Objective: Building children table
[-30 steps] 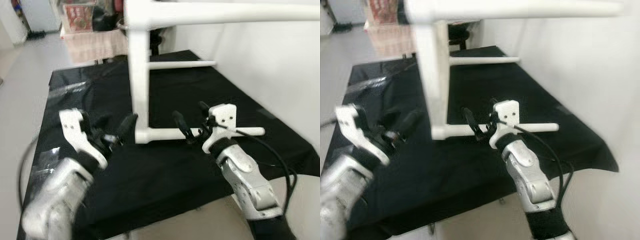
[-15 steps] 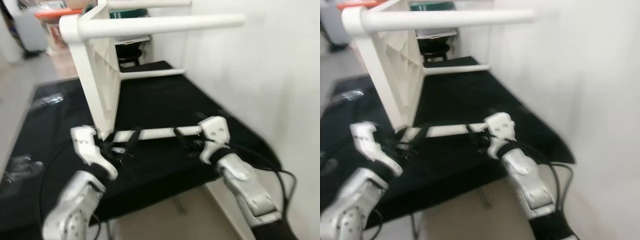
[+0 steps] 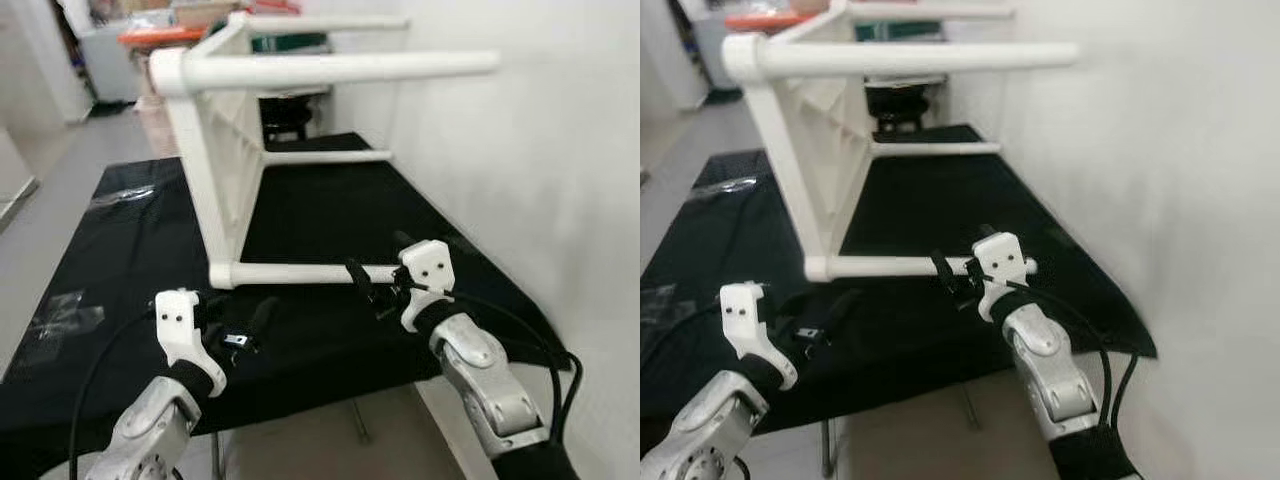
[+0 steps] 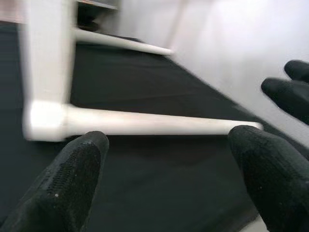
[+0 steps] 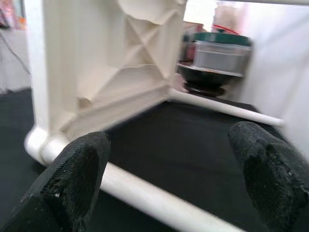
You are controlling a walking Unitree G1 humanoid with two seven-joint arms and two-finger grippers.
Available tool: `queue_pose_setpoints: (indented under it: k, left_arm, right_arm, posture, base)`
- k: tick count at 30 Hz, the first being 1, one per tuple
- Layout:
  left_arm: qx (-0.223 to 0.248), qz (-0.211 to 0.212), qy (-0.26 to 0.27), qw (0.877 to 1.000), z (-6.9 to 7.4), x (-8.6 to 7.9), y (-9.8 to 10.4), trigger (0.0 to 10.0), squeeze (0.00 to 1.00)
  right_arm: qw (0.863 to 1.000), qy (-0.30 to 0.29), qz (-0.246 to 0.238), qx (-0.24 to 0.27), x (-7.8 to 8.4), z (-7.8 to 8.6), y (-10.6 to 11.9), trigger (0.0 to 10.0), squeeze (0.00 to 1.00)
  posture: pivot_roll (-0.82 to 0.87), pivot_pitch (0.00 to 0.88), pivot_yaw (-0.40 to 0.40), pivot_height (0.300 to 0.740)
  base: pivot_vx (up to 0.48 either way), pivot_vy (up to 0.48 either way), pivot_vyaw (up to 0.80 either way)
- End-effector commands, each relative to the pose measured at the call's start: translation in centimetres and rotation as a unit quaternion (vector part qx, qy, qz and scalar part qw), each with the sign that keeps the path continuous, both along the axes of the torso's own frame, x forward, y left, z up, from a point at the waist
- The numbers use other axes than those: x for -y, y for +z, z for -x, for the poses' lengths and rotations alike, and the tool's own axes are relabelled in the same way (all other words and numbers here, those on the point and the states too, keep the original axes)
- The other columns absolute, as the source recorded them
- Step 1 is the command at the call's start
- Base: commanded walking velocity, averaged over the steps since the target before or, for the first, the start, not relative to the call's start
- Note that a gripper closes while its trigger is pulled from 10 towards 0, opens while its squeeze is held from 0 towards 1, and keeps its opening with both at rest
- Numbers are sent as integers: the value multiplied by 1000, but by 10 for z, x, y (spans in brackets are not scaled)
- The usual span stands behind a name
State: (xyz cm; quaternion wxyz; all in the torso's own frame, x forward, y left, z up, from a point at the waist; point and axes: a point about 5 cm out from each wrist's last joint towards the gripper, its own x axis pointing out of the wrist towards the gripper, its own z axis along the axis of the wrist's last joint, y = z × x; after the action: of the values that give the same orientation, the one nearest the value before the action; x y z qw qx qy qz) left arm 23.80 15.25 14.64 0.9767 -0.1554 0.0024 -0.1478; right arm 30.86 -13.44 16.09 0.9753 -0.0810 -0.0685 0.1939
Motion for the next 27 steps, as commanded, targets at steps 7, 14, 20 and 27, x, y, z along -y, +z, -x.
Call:
queue_pose_setpoints:
  k: [7, 14, 20, 27]
  left_arm:
    - [30, -10, -35, 999, -7, 9, 9, 10000, 0]
    - [35, -22, -65, 997, -8, 20, 10, 10000, 0]
    - [13, -78, -27, 997, -9, 17, 1, 10000, 0]
    - [-15, -125, 46, 991, -7, 8, -6, 10000, 0]
  right_arm:
    - [1000, 16, -9, 16, -6, -4, 7, 10000, 0]
    - [1000, 20, -3, 22, -7, -4, 10, 10000, 0]
    - [999, 32, 8, 29, -5, -2, 13, 10000, 0]
    - [994, 79, 50, 57, -2, 3, 21, 10000, 0]
  posture:
    - [-5, 0, 37, 740]
    - [-13, 0, 46, 740]
    - [-16, 0, 48, 740]
    - [-18, 0, 53, 740]
  base:
    - [348, 0, 0]
    - [287, 0, 0]
    - [0, 0, 0]
    - [0, 0, 114]
